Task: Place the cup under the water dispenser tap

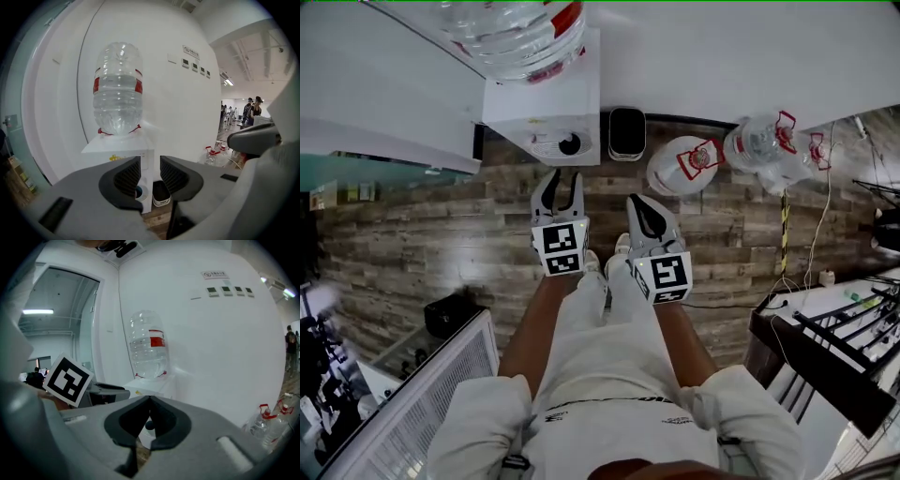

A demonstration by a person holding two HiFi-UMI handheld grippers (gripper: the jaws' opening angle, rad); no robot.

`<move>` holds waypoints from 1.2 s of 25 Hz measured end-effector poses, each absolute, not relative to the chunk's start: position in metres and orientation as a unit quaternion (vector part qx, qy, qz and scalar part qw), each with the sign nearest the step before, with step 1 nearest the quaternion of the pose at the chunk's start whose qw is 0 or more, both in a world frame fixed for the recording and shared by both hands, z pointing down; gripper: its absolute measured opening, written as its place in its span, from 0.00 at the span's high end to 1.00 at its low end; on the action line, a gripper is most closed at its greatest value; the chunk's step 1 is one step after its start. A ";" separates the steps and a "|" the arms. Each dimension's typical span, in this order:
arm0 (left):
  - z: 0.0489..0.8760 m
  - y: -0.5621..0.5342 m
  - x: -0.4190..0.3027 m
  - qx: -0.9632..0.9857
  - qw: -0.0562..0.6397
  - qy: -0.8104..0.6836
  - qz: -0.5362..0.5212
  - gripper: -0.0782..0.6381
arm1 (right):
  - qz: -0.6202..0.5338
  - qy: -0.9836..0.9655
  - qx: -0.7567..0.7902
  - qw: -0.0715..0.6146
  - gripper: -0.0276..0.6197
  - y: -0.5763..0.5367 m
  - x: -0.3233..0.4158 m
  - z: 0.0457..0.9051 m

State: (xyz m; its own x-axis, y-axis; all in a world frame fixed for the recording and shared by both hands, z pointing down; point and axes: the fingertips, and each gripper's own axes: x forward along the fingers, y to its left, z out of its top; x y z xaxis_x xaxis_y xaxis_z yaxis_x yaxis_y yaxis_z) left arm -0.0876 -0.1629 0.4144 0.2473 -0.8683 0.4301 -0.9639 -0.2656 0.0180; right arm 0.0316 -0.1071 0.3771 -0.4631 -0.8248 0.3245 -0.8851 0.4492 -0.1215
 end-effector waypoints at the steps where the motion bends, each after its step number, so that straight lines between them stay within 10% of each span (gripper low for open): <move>1: 0.405 -0.159 -0.087 0.778 0.139 -0.588 0.169 0.73 | 0.137 -0.844 0.507 0.107 0.96 -0.105 0.032 0.369; 12: 0.311 -0.115 -0.074 0.791 0.109 -0.587 0.134 0.89 | 0.132 -0.856 0.493 0.083 0.96 -0.083 0.024 0.294; 30: 0.225 -0.076 -0.054 0.817 0.101 -0.562 0.086 0.89 | 0.100 -0.860 0.498 0.047 0.96 -0.066 0.036 0.218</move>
